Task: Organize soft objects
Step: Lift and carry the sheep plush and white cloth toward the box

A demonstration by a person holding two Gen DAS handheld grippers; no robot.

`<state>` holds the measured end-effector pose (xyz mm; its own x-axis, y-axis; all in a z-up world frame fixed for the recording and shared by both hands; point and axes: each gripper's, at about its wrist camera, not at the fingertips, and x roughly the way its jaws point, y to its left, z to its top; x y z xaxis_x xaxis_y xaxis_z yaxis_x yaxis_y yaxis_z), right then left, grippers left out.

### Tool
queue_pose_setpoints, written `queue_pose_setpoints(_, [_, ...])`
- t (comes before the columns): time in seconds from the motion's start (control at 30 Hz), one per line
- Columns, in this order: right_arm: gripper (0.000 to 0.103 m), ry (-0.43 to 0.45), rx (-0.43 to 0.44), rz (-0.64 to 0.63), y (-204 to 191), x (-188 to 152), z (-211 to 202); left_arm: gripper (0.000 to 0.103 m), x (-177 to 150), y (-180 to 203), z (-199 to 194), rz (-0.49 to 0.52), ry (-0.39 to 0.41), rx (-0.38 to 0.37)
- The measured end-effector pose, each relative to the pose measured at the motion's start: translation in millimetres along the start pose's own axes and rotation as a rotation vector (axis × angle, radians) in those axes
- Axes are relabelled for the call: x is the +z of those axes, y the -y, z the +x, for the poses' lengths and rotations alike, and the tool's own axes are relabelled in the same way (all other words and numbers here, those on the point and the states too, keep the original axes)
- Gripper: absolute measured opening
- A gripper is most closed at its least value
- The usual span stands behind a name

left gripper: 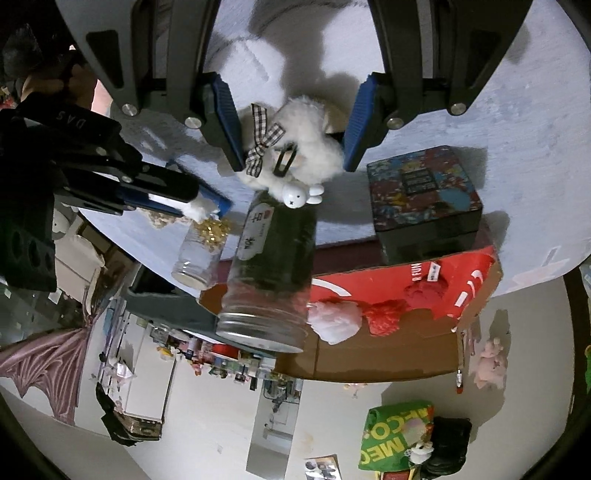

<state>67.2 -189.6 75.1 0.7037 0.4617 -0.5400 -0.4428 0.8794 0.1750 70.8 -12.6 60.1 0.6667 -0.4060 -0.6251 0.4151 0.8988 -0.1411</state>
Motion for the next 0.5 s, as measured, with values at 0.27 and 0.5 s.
queue_pose_setpoints(0.27, [0.021, -0.008, 0.015, 0.006, 2.3, 1.2, 3.2, 0.055, 0.1, 0.3, 0.9, 0.002, -0.003, 0.0])
queue_pose_setpoints(0.5, [0.021, -0.008, 0.01, 0.006, 3.4, 0.7, 2.9, 0.055, -1.9, -5.9, -4.9, -0.005, 0.004, 0.016])
